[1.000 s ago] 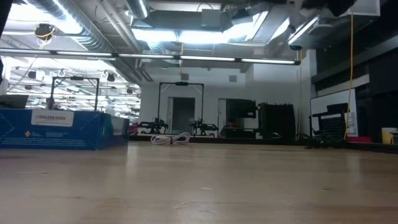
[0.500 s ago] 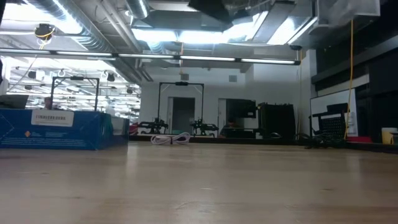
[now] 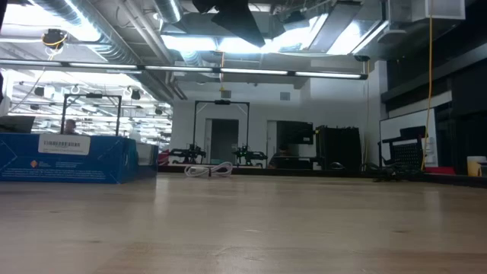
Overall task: Pick and place USB-C Cables
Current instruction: Put the white charger cable into the white bin, then put the purple charge cable into the white bin
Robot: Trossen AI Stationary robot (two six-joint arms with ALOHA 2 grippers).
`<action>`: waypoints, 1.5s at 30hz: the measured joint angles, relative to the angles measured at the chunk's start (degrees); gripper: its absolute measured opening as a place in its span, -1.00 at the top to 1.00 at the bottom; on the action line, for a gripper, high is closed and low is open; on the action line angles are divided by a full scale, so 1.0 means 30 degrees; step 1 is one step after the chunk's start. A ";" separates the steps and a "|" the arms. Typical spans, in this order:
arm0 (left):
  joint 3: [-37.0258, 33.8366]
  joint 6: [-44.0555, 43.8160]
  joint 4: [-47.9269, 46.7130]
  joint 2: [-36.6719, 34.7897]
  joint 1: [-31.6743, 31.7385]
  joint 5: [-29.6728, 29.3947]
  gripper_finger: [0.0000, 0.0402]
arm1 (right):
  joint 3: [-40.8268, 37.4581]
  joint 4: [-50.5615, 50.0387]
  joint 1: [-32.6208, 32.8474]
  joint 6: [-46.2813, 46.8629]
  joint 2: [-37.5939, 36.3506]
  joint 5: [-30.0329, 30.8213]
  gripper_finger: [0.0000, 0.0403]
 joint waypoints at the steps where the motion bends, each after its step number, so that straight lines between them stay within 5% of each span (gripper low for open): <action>1: 0.0000 -0.0036 -0.0007 0.0007 0.0044 -0.0007 0.44 | -0.0007 -0.0026 0.0124 0.0543 0.0492 -0.0640 0.89; 10: -0.0007 0.0038 0.0211 0.0015 0.0209 -0.0064 0.44 | -0.0029 -0.0252 0.0246 0.2785 0.2616 -0.3135 0.88; 19: -0.0007 0.0045 0.0219 0.0022 0.0386 -0.0064 0.44 | -0.0029 -0.0252 -0.0413 0.2546 0.2771 -0.3128 0.42; 35: -0.0015 0.1363 -0.0276 0.0029 0.0502 -0.2148 0.44 | -0.0029 -0.0456 -0.2378 0.2259 0.1534 -0.6077 0.42; 40: -0.0029 0.1239 -0.2428 -0.0206 0.1298 -0.1660 0.44 | -0.0022 -0.1890 -0.3711 0.0913 0.0242 -0.4002 0.43; 45: 0.0003 -0.0050 -0.5319 -0.0627 0.3172 0.0371 0.44 | 0.0000 -0.5989 -0.5423 0.0091 -0.0958 0.2214 0.43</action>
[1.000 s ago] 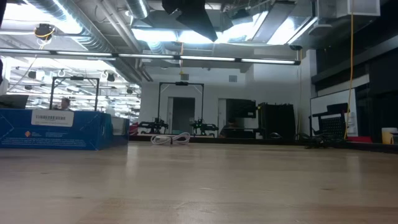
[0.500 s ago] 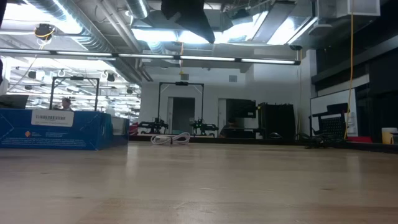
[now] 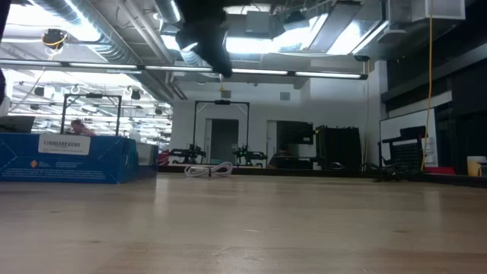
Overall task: Pick and place USB-C Cables
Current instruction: Put the purple charge cable into the white bin
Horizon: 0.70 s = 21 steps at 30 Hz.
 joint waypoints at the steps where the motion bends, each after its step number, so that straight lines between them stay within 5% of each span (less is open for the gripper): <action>1: 0.0000 -0.0208 -0.0492 -0.0005 0.0398 0.0381 0.44 | 0.0000 -0.0999 -0.0348 0.0006 -0.0178 0.1652 0.43; 5: -0.0055 -0.0583 -0.1794 -0.0068 0.1985 0.1436 0.44 | 0.0000 -0.4238 -0.1553 -0.0016 -0.0596 0.7550 0.43; 10: -0.0508 -0.0583 -0.1468 -0.0087 0.4132 0.3438 0.44 | -0.0260 -0.5744 -0.3393 -0.0782 -0.0712 1.0730 0.43; 17: -0.2307 -0.0619 0.3225 -0.0073 0.6521 0.8372 0.44 | -0.2012 -0.5809 -0.6515 -0.2005 -0.0848 1.1137 0.43; 21: -0.3200 -0.0950 0.4475 -0.0073 0.6910 0.8525 0.44 | -0.3507 -0.5725 -0.8027 -0.1985 -0.0841 1.0407 0.43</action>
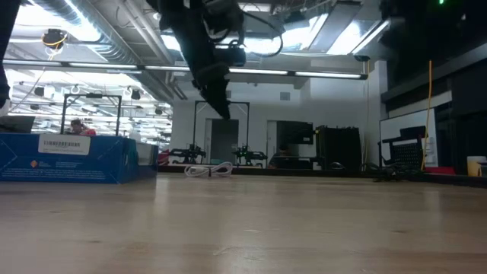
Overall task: Pick and place USB-C Cables
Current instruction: Put the purple charge cable into the white bin
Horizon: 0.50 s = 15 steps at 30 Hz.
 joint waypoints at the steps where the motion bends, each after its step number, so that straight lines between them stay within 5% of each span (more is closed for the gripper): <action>1: -0.0073 -0.0103 0.0003 0.0000 0.0025 -0.0095 0.44 | -0.0204 0.0064 -0.0399 0.0002 0.0000 -0.0346 0.43; 7: -0.0117 -0.0041 0.0006 0.0000 -0.0181 -0.0240 0.44 | -0.0382 0.2888 -0.2859 -0.1600 0.0000 -0.1682 0.43; 15: -0.0125 0.0662 0.0005 0.0000 -0.0237 -0.0255 0.44 | -0.1067 1.3242 -0.7118 -1.2188 0.0007 -0.7767 0.43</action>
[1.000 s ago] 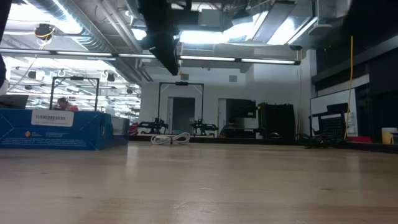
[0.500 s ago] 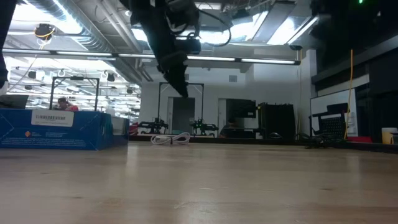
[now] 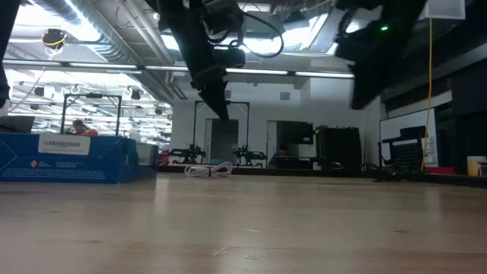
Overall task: Pick and place USB-C Cables
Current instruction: Put the purple charge cable into the white bin
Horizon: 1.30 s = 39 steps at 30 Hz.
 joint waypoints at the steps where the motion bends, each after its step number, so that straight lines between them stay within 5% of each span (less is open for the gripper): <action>1: 0.0000 0.0116 -0.0001 0.0000 0.0007 -0.0005 0.44 | -0.0128 0.1381 -0.0484 -0.1247 0.0000 -0.0720 0.43; 8: -0.0007 0.0393 -0.0305 0.0000 0.0291 -0.0009 0.44 | -0.0256 0.3940 -0.3251 -0.6008 0.0000 -0.5903 0.43; 23: -0.0015 0.0195 -0.0610 0.0000 0.1215 0.0009 0.44 | -0.1271 0.1997 -0.5503 -0.6363 0.0000 -0.6131 0.43; 39: -0.0015 -0.0994 0.2060 0.0253 0.1271 0.2536 0.44 | -0.1313 -0.2572 -0.5518 -0.8039 0.0007 -0.6117 0.43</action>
